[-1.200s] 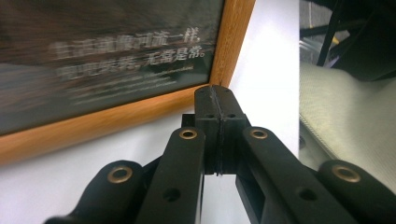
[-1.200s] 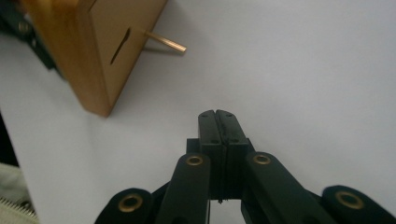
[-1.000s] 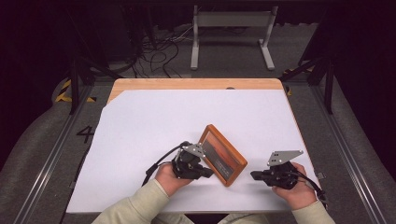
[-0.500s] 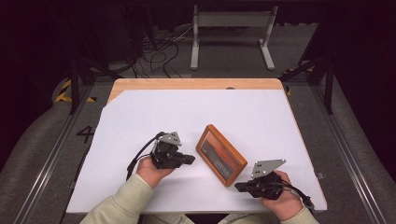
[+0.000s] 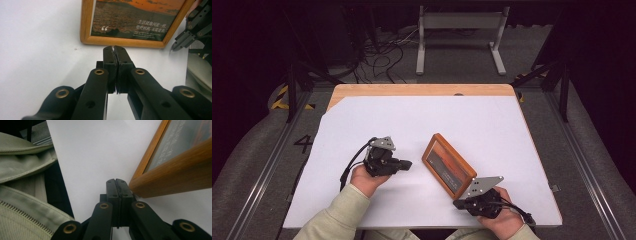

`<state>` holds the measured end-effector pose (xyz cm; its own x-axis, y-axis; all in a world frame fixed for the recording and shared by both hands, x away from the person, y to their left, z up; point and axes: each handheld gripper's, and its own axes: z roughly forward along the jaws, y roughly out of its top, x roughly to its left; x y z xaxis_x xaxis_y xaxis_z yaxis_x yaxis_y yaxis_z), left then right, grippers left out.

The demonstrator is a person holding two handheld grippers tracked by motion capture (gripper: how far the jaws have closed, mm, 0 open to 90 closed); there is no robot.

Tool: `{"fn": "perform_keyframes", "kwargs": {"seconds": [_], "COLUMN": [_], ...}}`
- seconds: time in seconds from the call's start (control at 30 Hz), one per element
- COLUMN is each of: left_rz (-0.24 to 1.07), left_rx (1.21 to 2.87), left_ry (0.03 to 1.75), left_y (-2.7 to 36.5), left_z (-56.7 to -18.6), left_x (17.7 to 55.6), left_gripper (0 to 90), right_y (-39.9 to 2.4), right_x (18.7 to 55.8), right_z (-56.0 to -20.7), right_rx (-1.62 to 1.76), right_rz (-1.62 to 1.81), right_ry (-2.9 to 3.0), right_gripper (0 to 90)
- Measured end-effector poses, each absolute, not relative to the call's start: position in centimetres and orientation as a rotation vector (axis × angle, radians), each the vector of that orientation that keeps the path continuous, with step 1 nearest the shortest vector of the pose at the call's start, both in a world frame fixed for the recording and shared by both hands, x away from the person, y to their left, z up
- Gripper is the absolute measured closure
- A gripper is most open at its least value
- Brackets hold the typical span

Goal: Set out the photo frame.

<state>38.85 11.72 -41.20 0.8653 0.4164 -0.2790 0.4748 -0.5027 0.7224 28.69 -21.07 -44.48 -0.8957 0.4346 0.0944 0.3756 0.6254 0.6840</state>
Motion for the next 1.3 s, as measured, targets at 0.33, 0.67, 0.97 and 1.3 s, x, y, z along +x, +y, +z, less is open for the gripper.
{"fn": "perform_keyframes", "kwargs": {"seconds": [0.33,0.67,0.97,1.3], "left_rz": [-0.075,-0.065,-0.062,-0.060], "left_rx": [2.162,2.162,2.163,2.166], "left_ry": [0.648,0.652,0.664,0.674], "left_y": [11.8,12.1,12.4,12.7], "left_z": [-41.2,-41.1,-41.2,-41.3], "left_x": [38.9,38.9,38.8,38.9], "left_gripper": [88.0,87.8,87.5,87.0], "right_y": [-20.8,-20.9,-21.9,-23.9], "right_x": [28.9,29.1,29.7,31.3], "right_z": [-45.0,-45.0,-44.8,-44.8], "right_rx": [0.747,0.754,0.798,0.875], "right_rz": [1.114,1.122,1.081,1.070], "right_ry": [2.720,2.726,2.681,2.614], "right_gripper": [90.0,90.0,90.0,90.0]}}
